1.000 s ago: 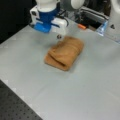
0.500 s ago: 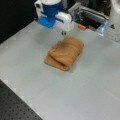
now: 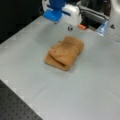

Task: Folding a towel twice

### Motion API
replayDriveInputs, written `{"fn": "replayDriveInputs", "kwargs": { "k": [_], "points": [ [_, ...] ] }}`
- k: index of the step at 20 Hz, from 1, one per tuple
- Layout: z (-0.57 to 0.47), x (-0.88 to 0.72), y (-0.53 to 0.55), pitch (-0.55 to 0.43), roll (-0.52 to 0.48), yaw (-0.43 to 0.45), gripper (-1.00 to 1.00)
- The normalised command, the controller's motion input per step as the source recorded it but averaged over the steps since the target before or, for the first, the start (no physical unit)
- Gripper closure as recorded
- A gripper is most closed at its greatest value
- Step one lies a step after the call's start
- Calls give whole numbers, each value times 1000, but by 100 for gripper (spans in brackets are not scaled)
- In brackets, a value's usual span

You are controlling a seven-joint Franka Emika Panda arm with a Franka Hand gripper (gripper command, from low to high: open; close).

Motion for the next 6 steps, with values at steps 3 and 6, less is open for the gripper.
{"fn": "replayDriveInputs", "kwargs": {
  "k": [3,6],
  "points": [
    [-21,-106,127,16,-123,-45,-100],
    [-57,-98,126,42,-129,-51,-100]
  ]
}}
